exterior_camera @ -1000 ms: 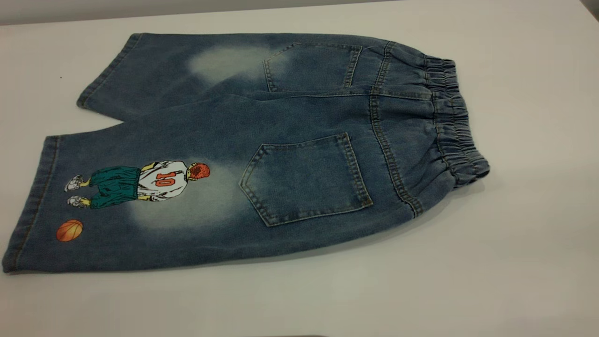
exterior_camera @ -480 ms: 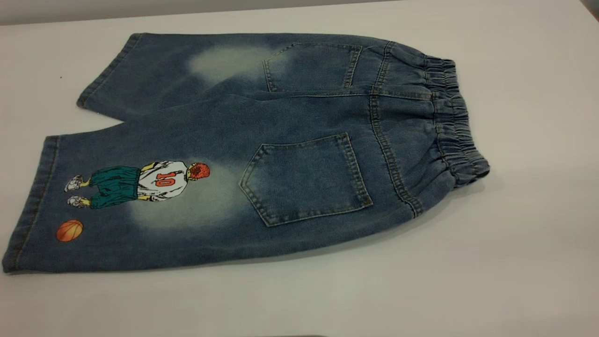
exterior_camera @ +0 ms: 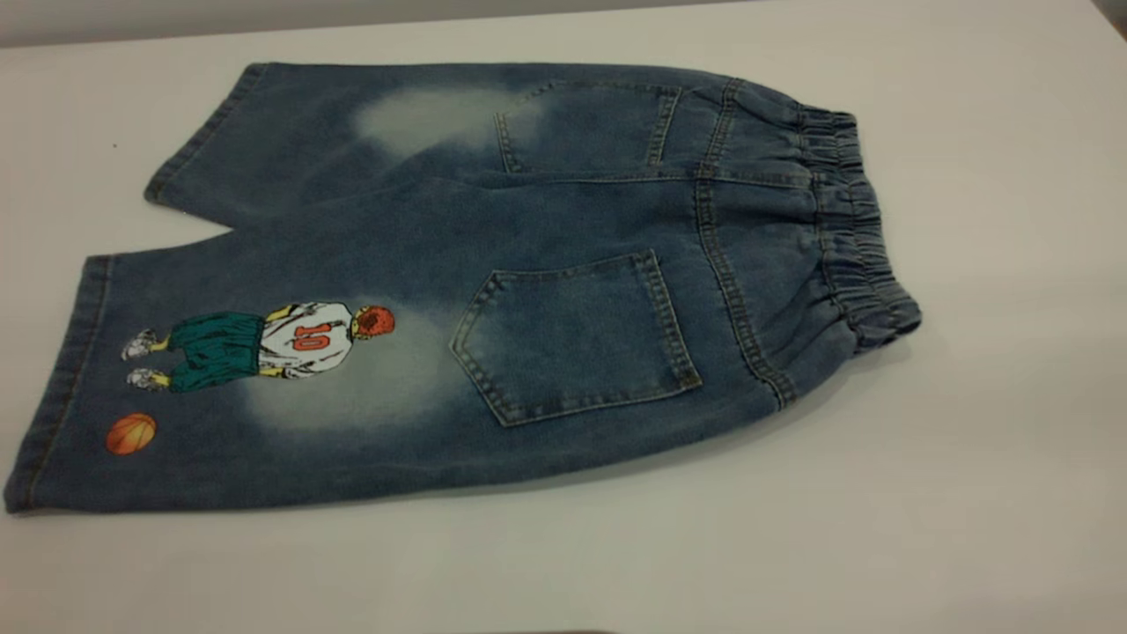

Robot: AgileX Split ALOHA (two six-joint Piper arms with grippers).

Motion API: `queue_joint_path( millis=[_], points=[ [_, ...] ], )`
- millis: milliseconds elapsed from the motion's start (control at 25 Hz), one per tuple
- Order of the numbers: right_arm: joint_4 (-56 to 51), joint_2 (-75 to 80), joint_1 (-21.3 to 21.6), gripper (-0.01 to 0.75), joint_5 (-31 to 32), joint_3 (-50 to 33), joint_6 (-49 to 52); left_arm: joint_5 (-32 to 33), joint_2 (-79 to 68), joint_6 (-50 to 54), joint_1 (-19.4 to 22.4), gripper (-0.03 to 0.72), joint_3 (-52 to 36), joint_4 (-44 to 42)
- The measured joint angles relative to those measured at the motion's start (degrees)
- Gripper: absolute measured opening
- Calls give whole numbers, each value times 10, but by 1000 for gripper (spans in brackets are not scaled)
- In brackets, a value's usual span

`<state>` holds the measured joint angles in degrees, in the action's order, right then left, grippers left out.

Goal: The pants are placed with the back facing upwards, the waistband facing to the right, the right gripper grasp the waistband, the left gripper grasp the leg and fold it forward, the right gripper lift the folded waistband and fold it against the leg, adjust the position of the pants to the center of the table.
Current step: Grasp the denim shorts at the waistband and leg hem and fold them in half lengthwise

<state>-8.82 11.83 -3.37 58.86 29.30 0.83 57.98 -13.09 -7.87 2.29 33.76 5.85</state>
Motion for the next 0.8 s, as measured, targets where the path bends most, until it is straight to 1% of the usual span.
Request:
queue_joint_path(
  millis=[160, 280, 400, 520, 600, 680, 800],
  points=[
    [-42, 121, 0, 517, -74, 12, -30, -49, -134, -42, 0, 412, 44, 7],
    [-102, 217, 0, 557, -116, 13, -90, -79, -225, -77, 0, 426, 64, 30],
    [-206, 320, 0, 592, -150, 13, -176, -101, -307, -124, 0, 473, 71, 64],
    [-329, 420, 0, 597, -168, 13, -265, -128, -385, -159, 0, 533, 72, 98],
    [-400, 488, 0, 597, -180, 13, -330, -150, -439, -178, -2, 554, 72, 120],
    [-472, 557, 0, 597, -198, 13, -392, -175, -485, -198, -14, 563, 72, 139],
    [-567, 648, 0, 597, -220, 13, -472, -214, -549, -222, -51, 567, 72, 154]
  ],
)
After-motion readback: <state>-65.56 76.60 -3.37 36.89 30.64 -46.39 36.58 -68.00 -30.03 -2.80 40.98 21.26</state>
